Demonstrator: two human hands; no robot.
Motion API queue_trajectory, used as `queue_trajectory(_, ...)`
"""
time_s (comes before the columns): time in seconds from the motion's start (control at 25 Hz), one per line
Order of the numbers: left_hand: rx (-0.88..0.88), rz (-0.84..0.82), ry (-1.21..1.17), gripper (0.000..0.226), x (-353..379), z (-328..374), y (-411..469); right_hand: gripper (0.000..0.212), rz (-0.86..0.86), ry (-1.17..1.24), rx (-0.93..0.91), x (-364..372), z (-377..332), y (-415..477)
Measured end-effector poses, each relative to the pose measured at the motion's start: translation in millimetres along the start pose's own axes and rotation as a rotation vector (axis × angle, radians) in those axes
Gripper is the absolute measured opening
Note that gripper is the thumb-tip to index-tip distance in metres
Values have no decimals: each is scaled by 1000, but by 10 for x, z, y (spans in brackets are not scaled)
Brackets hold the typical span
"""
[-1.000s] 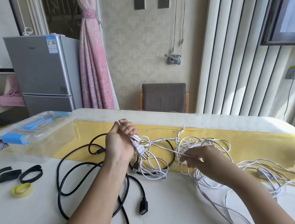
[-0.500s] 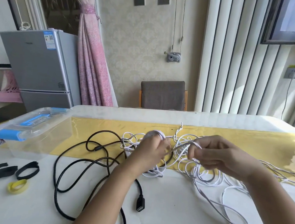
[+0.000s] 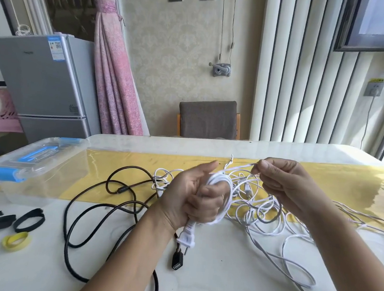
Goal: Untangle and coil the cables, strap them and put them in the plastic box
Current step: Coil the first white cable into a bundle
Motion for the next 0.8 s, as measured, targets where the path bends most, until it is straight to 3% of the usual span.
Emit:
queue_trajectory(0.2, 102, 127, -164, 39, -213, 30, -39, 43, 51, -137, 1, -21, 65, 15)
queue_trajectory(0.28, 161, 210, -269, 37, -334, 44, -70, 23, 116, -472, -27, 20, 107, 13)
queue_trajectory(0.36, 204, 281, -370, 34, -476, 26, -103, 32, 141, -887, -119, 96, 192, 38)
queue_trajectory(0.48, 330, 361, -483, 42, -571, 49, -150, 32, 31, -1200, -205, 311, 449, 32)
queue_trajectory(0.6, 391, 631, -343, 57, -567, 140, -207, 27, -50, -1460, -345, 556, 504, -35)
queue_trajectory(0.72, 451, 799, -251, 55, -551, 236, -274, 17, -200, -1619, -284, 789, 628, -73)
queue_trajectory(0.8, 388, 866, -150, 53, -581, 252, -301, 25, -251, -1676, -258, 846, 699, -110)
Point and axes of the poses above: each hand's wrist, its own y-axis towards the middle knuckle, its own x-axis out of the palm, z = x × y, the point moved 7 cm from there along y, towards the middle knuckle, and after that the axes turned 15 degrees about y, right-handed, at the moved point
